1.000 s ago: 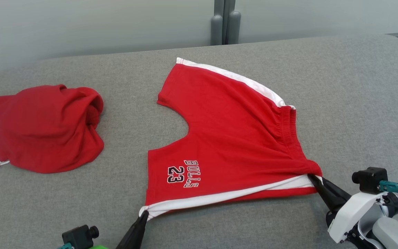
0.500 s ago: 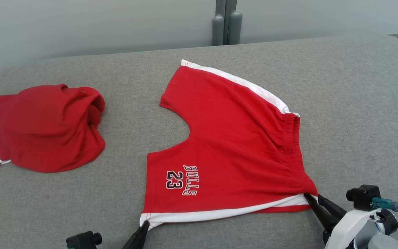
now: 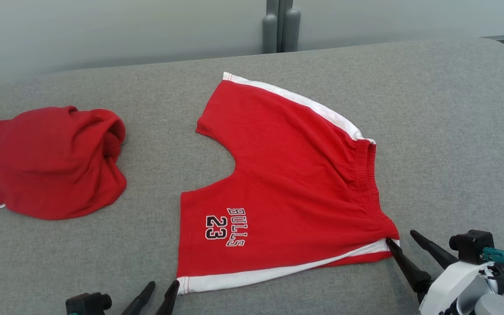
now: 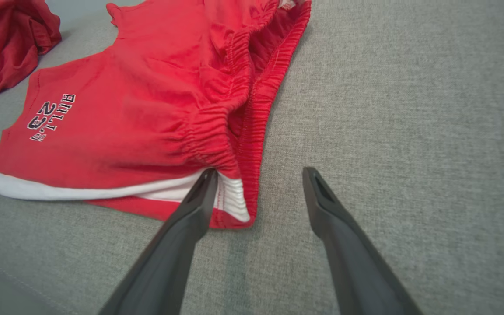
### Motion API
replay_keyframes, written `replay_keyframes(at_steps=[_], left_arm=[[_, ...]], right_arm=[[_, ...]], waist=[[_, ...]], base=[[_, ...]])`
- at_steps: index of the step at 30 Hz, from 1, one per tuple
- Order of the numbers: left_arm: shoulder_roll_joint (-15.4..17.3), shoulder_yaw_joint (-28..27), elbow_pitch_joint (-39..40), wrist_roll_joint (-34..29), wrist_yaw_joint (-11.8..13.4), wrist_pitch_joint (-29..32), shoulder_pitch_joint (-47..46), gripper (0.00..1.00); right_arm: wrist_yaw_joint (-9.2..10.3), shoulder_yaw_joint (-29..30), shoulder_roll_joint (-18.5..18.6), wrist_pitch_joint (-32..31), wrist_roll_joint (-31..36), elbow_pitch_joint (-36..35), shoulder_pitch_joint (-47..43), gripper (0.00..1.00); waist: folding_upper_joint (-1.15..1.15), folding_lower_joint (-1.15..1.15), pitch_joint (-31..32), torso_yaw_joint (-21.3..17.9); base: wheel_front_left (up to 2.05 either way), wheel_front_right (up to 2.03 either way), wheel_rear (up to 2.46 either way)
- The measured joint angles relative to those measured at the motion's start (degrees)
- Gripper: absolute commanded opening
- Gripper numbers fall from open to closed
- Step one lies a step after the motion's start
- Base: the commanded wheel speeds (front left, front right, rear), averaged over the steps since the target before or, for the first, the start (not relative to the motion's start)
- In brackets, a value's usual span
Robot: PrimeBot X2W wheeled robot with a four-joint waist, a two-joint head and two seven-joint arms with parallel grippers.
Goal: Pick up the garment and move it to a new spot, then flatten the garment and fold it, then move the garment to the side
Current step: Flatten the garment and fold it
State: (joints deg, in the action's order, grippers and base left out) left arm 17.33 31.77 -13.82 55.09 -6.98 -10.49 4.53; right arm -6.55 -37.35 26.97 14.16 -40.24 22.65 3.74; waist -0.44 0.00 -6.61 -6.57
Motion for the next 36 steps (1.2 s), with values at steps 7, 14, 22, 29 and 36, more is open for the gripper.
replay_keyframes(at_steps=[7,14,22,29,36], left_arm=[[0.4,-1.2,2.6,-0.7,0.2,-1.3,0.0,1.0],[-0.2,-1.9,5.0,-1.7,0.2,-2.2,-0.1,1.0],[-0.6,-2.4,6.9,-2.5,0.6,-2.7,-0.4,1.0],[-2.5,-3.9,8.9,-5.4,2.6,-3.3,-5.0,1.0],[-4.0,-6.2,10.0,-8.6,5.8,-3.7,-7.8,1.0]], right_arm=[[0.09,3.4,0.5,0.0,1.6,-4.7,-1.1,1.0],[0.08,5.3,3.0,0.0,2.6,-8.0,-1.3,1.0],[0.43,7.5,5.1,0.0,3.6,-10.4,-2.6,1.0],[2.92,11.7,5.1,0.0,5.5,-13.5,0.5,1.0],[5.73,14.8,1.9,0.2,6.5,-16.0,4.2,1.0]], waist=[[0.0,0.0,-0.6,-0.3],[0.0,0.0,-0.1,-0.9],[0.0,0.0,0.7,-1.6],[0.0,0.0,1.8,-1.3],[0.0,0.0,2.5,0.1]], base=[[0.0,0.0,0.0],[0.0,0.0,0.0],[0.0,0.0,0.0],[0.0,0.0,0.0],[0.0,0.0,0.0]])
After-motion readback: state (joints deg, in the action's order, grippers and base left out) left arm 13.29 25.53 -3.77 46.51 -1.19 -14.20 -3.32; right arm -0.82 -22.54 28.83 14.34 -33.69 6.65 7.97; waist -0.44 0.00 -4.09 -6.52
